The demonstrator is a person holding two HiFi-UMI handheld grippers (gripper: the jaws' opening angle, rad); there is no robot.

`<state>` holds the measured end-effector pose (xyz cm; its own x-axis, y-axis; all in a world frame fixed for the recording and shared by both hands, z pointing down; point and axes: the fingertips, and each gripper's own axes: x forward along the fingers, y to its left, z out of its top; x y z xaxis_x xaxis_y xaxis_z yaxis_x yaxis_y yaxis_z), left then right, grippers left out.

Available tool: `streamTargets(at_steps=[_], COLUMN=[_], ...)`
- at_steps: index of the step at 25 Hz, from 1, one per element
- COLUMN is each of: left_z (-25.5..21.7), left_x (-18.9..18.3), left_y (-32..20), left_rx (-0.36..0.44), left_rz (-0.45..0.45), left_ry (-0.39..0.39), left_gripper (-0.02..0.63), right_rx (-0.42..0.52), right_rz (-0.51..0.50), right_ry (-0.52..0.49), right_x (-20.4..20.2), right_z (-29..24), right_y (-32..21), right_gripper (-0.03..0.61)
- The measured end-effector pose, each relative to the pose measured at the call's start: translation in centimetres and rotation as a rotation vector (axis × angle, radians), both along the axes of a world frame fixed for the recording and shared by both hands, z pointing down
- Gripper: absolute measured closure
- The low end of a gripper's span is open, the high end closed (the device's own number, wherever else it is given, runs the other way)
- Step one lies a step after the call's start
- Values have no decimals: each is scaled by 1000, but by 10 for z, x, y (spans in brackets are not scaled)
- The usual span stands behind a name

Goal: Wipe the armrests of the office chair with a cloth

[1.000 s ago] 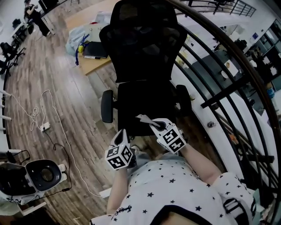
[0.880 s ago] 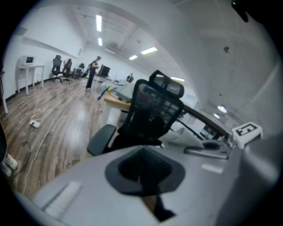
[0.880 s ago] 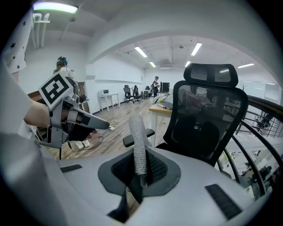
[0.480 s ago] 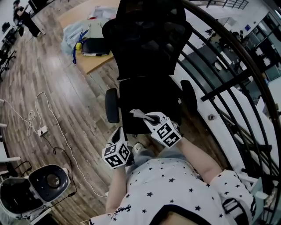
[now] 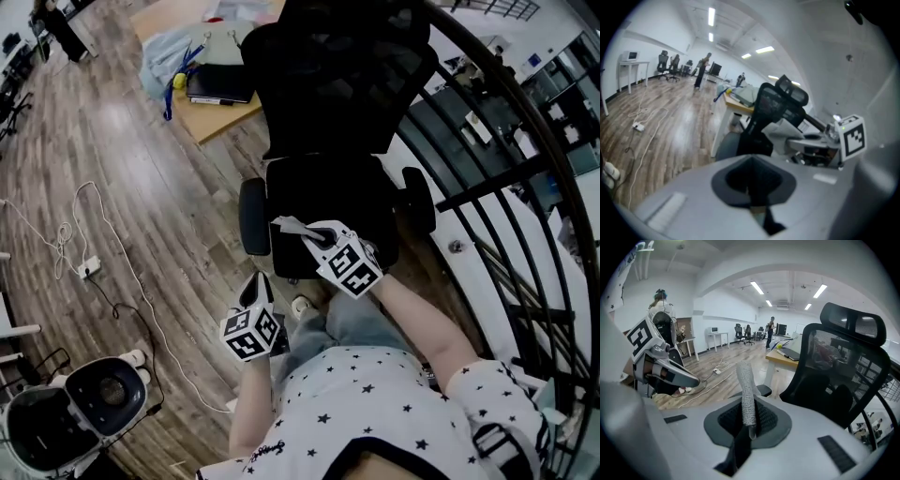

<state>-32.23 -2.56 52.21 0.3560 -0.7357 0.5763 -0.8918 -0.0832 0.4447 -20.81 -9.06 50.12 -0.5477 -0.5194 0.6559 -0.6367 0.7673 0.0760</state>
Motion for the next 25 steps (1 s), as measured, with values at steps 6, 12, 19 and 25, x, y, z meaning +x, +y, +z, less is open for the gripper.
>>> streamTargets(at_steps=[6,12,19,25], left_z=[19,42,64,80], left_x=[-19,-19,-17,-18], left_y=[-1,-5,-17,-32], left_rx=[-45,-81,-123,-162], left_rz=[-42,-37,-68,-83], left_ry=[17,11,12,15], left_gripper=[606,606,606,606], right_rx=[-5,11,-3,-29], right_rz=[-39,-67,-87,-119], right_ry=[18,48,65,94], right_x=[-28,-41,-50,-62], right_z=[17,34,61,90], right_y=[-36,-81,-125,-157], right_gripper=[554,554,554,554])
